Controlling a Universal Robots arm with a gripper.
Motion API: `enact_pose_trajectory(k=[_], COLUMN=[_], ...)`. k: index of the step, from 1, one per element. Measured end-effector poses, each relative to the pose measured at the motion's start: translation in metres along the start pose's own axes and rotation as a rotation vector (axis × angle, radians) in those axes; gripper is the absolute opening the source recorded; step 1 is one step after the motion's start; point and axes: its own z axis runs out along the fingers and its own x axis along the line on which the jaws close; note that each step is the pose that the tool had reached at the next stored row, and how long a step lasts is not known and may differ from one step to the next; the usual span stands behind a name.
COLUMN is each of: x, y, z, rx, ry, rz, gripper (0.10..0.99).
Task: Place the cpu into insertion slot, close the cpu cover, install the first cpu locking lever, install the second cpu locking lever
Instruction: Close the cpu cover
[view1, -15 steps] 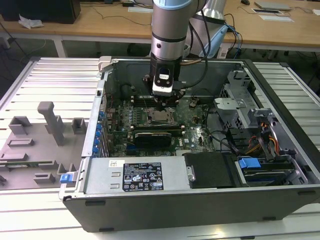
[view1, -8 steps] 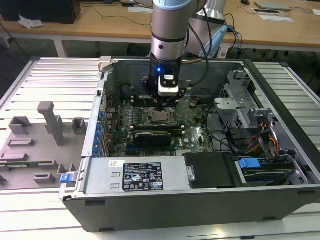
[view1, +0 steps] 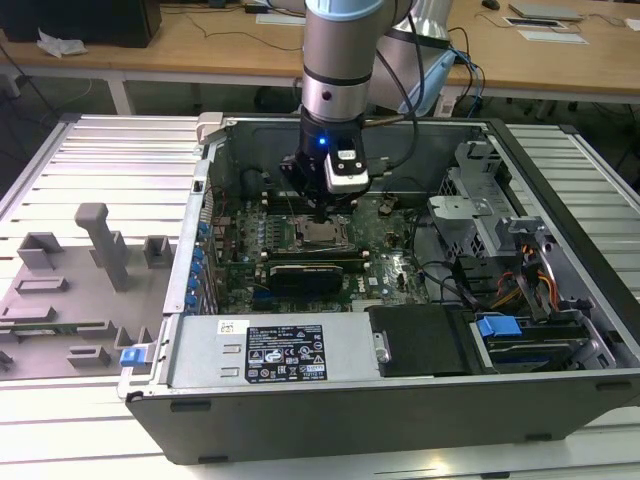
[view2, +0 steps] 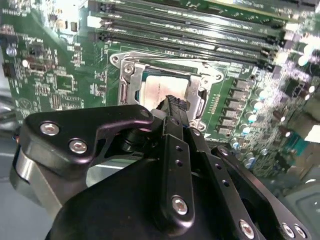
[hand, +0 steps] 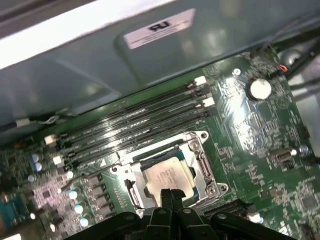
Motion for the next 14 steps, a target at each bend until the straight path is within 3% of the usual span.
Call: enact_pose_trajectory(k=[2,12,13,14], x=[-0.0001,0.0002,0.0004,0.0004], y=[0.0001,0.0000,-0.0001,-0.0001], z=[0.0001,0.0002,0.0003,0.0003], rx=[-0.002,0.000,-0.001,-0.003], ry=[-0.0039,-0.0054,-0.0086,-0.0185], rz=[-0.038,-0.196,-0.200,-0.203], gripper=[0.106,0.106,0.106,0.106])
